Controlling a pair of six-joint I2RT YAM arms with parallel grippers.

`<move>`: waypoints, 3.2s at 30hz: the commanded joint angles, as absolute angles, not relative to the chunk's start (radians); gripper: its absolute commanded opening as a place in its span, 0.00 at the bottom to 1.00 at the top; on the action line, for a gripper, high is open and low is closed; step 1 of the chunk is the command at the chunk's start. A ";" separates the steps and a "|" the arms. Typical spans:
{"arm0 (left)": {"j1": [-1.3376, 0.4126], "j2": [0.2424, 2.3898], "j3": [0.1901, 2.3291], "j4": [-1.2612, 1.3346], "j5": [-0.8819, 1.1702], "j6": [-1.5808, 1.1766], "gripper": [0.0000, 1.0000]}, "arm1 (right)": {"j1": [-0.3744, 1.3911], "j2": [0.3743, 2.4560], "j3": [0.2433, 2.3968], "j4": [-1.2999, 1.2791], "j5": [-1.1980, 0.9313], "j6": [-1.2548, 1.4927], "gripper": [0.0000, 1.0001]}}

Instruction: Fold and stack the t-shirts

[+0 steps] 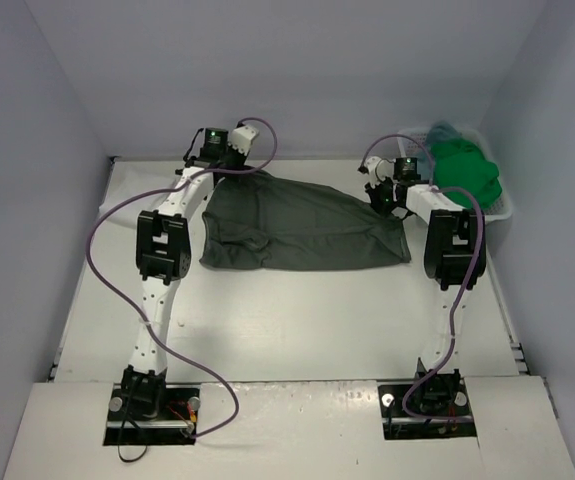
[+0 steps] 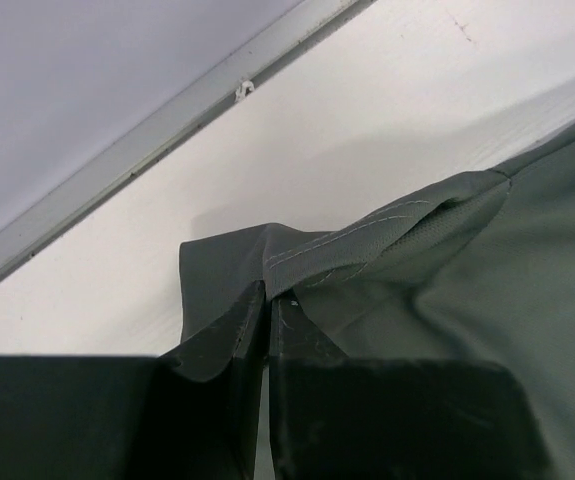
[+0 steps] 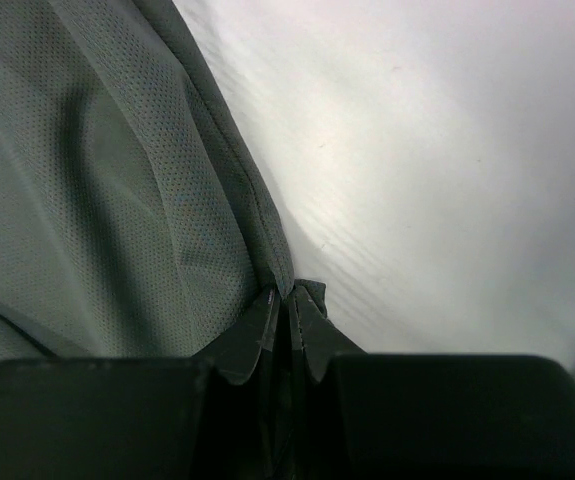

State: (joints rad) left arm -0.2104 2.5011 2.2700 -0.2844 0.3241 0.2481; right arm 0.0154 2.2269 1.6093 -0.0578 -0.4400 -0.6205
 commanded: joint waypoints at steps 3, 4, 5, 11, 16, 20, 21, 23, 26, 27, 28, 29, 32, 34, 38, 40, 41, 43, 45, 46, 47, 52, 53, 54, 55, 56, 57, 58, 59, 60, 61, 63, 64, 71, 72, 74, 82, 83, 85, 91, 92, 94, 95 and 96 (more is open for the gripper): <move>-0.213 2.347 2.246 -0.232 0.336 0.235 0.00 | 0.028 2.122 1.577 -0.038 -0.397 -0.601 0.00; -0.213 2.341 2.229 -0.230 0.340 0.235 0.00 | 0.029 2.117 1.574 -0.026 -0.393 -0.601 0.00; -0.213 2.326 2.221 -0.230 0.344 0.233 0.00 | 0.031 2.112 1.569 -0.018 -0.378 -0.601 0.00; -0.215 2.266 2.151 -0.227 0.362 0.235 0.00 | 0.047 2.076 1.499 0.096 -0.293 -0.603 0.00; -0.215 2.241 2.128 -0.255 0.388 0.235 0.00 | 0.060 2.046 1.451 0.196 -0.213 -0.580 0.00; -0.215 2.227 2.123 -0.278 0.414 0.233 0.00 | 0.061 2.034 1.450 0.251 -0.201 -0.554 0.00; -0.215 2.224 2.118 -0.282 0.417 0.233 0.00 | 0.063 2.031 1.454 0.264 -0.190 -0.548 0.00; -0.215 2.214 2.109 -0.288 0.434 0.232 0.00 | 0.063 2.033 1.463 0.297 -0.184 -0.545 0.00; -0.215 2.198 2.085 -0.291 0.445 0.235 0.00 | 0.063 2.045 1.511 0.311 -0.181 -0.543 0.00; -0.215 2.194 2.079 -0.291 0.446 0.236 0.00 | 0.063 2.057 1.529 0.304 -0.181 -0.540 0.00; -0.215 2.192 2.071 -0.301 0.449 0.238 0.00 | 0.063 2.060 1.560 0.295 -0.179 -0.537 0.00; -0.215 2.183 2.066 -0.304 0.456 0.238 0.00 | 0.064 2.063 1.571 0.295 -0.178 -0.535 0.00; -0.215 2.165 2.046 -0.319 0.465 0.242 0.00 | 0.066 2.060 1.594 0.299 -0.170 -0.543 0.00; -0.215 2.151 2.034 -0.330 0.471 0.244 0.00 | 0.069 2.051 1.597 0.314 -0.166 -0.554 0.00; -0.215 2.105 1.993 -0.344 0.491 0.245 0.00 | 0.072 2.040 1.606 0.316 -0.187 -0.577 0.00; -0.215 2.089 1.977 -0.350 0.502 0.245 0.00 | 0.075 2.036 1.603 0.302 -0.201 -0.578 0.00; -0.216 2.076 1.962 -0.353 0.506 0.244 0.00 | 0.083 2.037 1.600 0.290 -0.206 -0.586 0.00; -0.216 2.063 1.947 -0.360 0.515 0.247 0.00 | 0.089 2.030 1.580 0.281 -0.212 -0.597 0.00; -0.216 2.042 1.927 -0.370 0.518 0.252 0.00 | 0.101 2.011 1.540 0.282 -0.212 -0.614 0.00; -0.216 2.027 1.922 -0.382 0.520 0.258 0.00 | 0.103 2.003 1.523 0.284 -0.215 -0.617 0.00; -0.216 2.017 1.916 -0.388 0.523 0.264 0.00 | 0.104 1.985 1.508 0.287 -0.216 -0.624 0.00; -0.216 1.959 1.881 -0.471 0.554 0.298 0.00 | 0.109 1.924 1.425 0.265 -0.235 -0.652 0.00; -0.216 1.951 1.875 -0.477 0.563 0.299 0.00 | 0.109 1.901 1.411 0.264 -0.236 -0.655 0.00; -0.216 1.945 1.867 -0.485 0.569 0.301 0.00 | 0.109 1.888 1.398 0.264 -0.236 -0.667 0.00; -0.216 1.931 1.850 -0.500 0.575 0.301 0.00 | 0.110 1.876 1.375 0.261 -0.236 -0.672 0.00; -0.218 1.925 1.842 -0.503 0.583 0.301 0.00 | 0.109 1.853 1.362 0.261 -0.235 -0.675 0.00; -0.219 1.919 1.830 -0.517 0.587 0.304 0.00 | 0.109 1.830 1.341 0.261 -0.232 -0.687 0.00; -0.219 1.916 1.824 -0.526 0.591 0.305 0.00 | 0.110 1.830 1.330 0.261 -0.230 -0.690 0.00; -0.221 1.914 1.819 -0.532 0.597 0.305 0.00 | 0.110 1.807 1.319 0.259 -0.229 -0.696 0.00; -0.225 1.913 1.815 -0.544 0.598 0.311 0.00 | 0.109 1.796 1.309 0.259 -0.221 -0.704 0.00; -0.229 1.910 1.810 -0.552 0.598 0.316 0.00 | 0.110 1.786 1.292 0.259 -0.218 -0.707 0.00; -0.233 1.902 1.801 -0.569 0.600 0.322 0.00 | 0.109 1.753 1.272 0.253 -0.209 -0.722 0.00; -0.235 1.899 1.793 -0.575 0.601 0.321 0.00 | 0.109 1.729 1.250 0.250 -0.206 -0.727 0.00; -0.258 1.872 1.773 -0.630 0.627 0.341 0.00 | 0.107 1.664 1.194 0.143 -0.213 -0.778 0.00; -0.259 1.861 1.769 -0.634 0.638 0.342 0.00 | 0.107 1.655 1.187 0.137 -0.213 -0.787 0.00; -0.265 1.844 1.747 -0.638 0.644 0.345 0.00 | 0.107 1.644 1.169 0.123 -0.215 -0.799 0.00; -0.272 1.790 1.681 -0.713 0.690 0.402 0.00 | 0.110 1.634 1.155 0.005 -0.264 -0.848 0.00; -0.272 1.780 1.674 -0.722 0.693 0.419 0.00 | 0.110 1.634 1.149 0.005 -0.267 -0.857 0.00; -0.272 1.773 1.657 -0.750 0.696 0.433 0.00 | 0.115 1.634 1.147 -0.044 -0.271 -0.868 0.00; -0.282 1.776 1.651 -0.839 0.690 0.485 0.00 | 0.129 1.647 1.155 -0.133 -0.275 -0.894 0.11; -0.285 1.778 1.649 -0.845 0.680 0.492 0.00 | 0.130 1.651 1.157 -0.144 -0.270 -0.899 0.11; -0.293 1.781 1.646 -0.860 0.672 0.495 0.00 | 0.133 1.654 1.164 -0.187 -0.264 -0.913 0.12; -0.296 1.786 1.644 -0.870 0.667 0.500 0.00 | 0.133 1.658 1.166 -0.204 -0.262 -0.919 0.11; -0.304 1.789 1.643 -0.876 0.666 0.500 0.00 | 0.135 1.658 1.169 -0.231 -0.256 -0.926 0.11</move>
